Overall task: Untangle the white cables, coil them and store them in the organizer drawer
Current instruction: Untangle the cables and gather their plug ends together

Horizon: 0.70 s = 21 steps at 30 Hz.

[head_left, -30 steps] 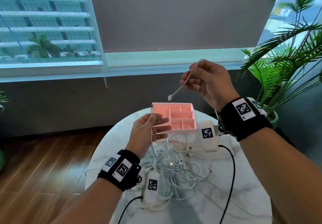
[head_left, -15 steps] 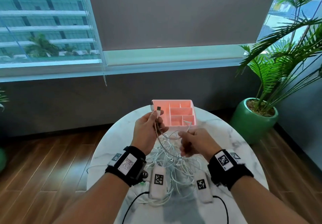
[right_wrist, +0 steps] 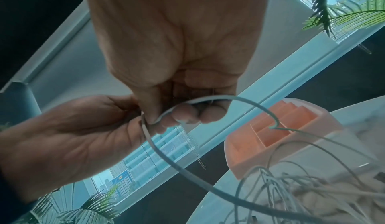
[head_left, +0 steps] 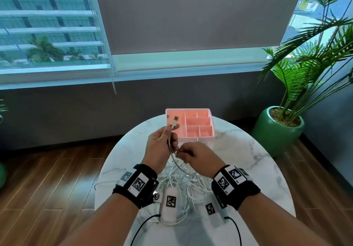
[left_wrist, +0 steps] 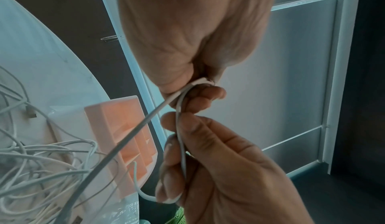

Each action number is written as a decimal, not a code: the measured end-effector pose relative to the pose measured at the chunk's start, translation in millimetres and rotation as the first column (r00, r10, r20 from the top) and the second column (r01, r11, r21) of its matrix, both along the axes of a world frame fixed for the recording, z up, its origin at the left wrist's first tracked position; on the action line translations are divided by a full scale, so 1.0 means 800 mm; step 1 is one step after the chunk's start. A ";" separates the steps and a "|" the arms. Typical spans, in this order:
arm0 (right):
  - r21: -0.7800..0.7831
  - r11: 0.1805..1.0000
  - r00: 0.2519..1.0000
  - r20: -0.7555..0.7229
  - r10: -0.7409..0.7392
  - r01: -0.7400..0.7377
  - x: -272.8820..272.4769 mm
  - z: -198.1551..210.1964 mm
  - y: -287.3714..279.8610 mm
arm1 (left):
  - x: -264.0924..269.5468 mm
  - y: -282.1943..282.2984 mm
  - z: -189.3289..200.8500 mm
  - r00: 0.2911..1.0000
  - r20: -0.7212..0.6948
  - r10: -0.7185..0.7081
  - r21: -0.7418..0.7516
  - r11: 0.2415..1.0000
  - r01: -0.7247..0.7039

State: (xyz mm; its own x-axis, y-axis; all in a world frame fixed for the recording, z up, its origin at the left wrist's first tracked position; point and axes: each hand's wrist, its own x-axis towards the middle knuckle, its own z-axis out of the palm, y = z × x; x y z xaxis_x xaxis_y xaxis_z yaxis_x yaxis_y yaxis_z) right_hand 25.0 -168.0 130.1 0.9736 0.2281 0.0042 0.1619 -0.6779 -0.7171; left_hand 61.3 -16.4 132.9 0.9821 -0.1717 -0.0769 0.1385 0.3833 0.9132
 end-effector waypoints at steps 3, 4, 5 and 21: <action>0.019 1.000 1.000 0.022 0.009 -0.009 0.003 -0.003 0.006 | 0.001 0.003 -0.001 1.000 0.003 -0.018 0.009 1.000 0.018; 0.028 0.999 1.000 0.004 0.016 -0.016 0.003 -0.006 0.006 | 0.002 0.004 0.002 1.000 0.005 -0.007 0.000 1.000 0.007; 0.011 0.999 0.999 -0.018 0.031 -0.031 0.002 -0.010 0.003 | 0.004 0.008 0.004 1.000 0.013 0.017 -0.006 1.000 -0.017; -0.109 0.701 0.569 -0.503 -0.651 0.705 -0.026 -0.073 -0.232 | 0.046 0.113 0.011 0.946 0.025 0.323 -0.075 0.944 -0.321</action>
State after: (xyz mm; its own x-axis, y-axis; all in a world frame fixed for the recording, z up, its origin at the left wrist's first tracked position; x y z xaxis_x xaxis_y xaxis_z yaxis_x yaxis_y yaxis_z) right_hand 3.9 -353.5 71.4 0.7168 -0.4751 -0.5104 -0.6891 -0.3706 -0.6228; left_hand 98.0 74.1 142.1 0.9878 0.1505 -0.0395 -0.0353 0.4641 0.8851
